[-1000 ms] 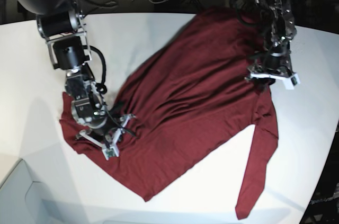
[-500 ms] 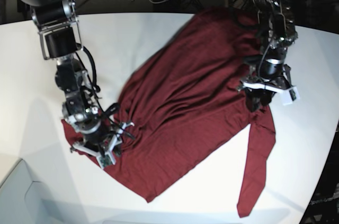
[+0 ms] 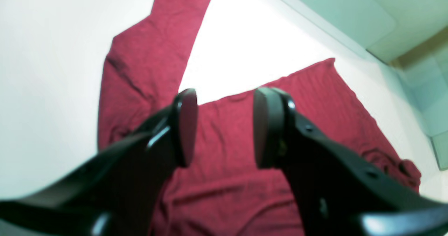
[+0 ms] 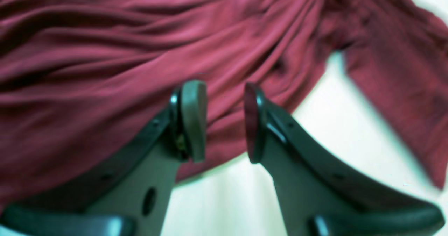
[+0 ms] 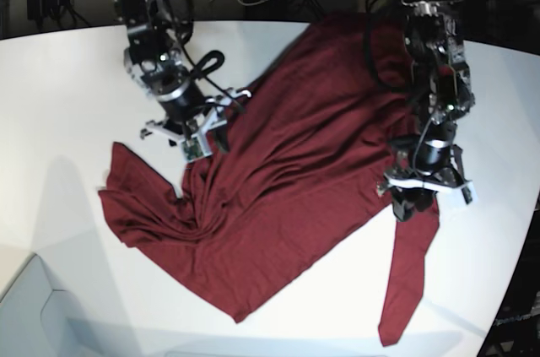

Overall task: Layout the t-shirt on the table in an organized manner, then fold the t-shirt properly
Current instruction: 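Release the shirt and move both grippers to new grasp points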

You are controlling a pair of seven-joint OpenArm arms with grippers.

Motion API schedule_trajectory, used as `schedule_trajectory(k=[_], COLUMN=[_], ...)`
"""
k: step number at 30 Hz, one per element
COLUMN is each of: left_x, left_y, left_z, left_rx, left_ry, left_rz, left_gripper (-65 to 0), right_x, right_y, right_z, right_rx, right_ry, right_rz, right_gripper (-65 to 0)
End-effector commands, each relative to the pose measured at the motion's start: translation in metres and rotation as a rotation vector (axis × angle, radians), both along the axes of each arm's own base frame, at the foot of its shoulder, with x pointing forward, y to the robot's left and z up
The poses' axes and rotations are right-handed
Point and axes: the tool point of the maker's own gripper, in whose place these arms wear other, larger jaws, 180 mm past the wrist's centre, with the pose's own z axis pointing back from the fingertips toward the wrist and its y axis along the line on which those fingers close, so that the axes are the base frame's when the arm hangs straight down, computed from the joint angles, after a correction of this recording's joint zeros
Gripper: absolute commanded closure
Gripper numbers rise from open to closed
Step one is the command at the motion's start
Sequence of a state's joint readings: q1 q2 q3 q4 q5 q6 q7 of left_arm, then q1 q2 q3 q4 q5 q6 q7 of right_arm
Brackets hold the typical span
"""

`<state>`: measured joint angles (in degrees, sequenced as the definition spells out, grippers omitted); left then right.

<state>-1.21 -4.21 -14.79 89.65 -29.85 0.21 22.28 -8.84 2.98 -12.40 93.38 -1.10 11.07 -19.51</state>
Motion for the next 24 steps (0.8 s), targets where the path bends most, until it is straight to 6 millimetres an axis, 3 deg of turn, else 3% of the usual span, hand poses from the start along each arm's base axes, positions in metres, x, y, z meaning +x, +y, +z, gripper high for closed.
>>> schedule_trajectory(k=[1, 7, 12, 19, 24], left_x=[0.009, 0.01, 0.01, 0.008, 0.006], left_y=[0.003, 0.021, 0.036, 0.043, 0.05], left_z=[0.021, 0.019, 0.017, 0.021, 0.018], left_rx=[0.007, 0.058, 0.071, 0.079, 0.099], left_ry=[-0.069, -0.052, -0.044, -0.052, -0.039], left_rz=[0.006, 0.011, 0.037, 0.049, 0.052], left_gripper=[-25.6, -25.6, -25.6, -25.6, -25.6], right_x=[0.007, -0.034, -0.067, -0.1, -0.115], right_y=[0.012, 0.048, 0.098, 0.149, 0.147], right_z=[0.028, 0.025, 0.01, -0.02, -0.055], right_rx=[0.061, 0.174, 0.217, 0.235, 0.195], right_ry=[-0.084, -0.017, 0.062, 0.172, 0.261], right_rz=[-0.001, -0.006, 0.113, 0.238, 0.246], right_gripper=[-19.2, -19.6, -19.4, -19.1, -17.8])
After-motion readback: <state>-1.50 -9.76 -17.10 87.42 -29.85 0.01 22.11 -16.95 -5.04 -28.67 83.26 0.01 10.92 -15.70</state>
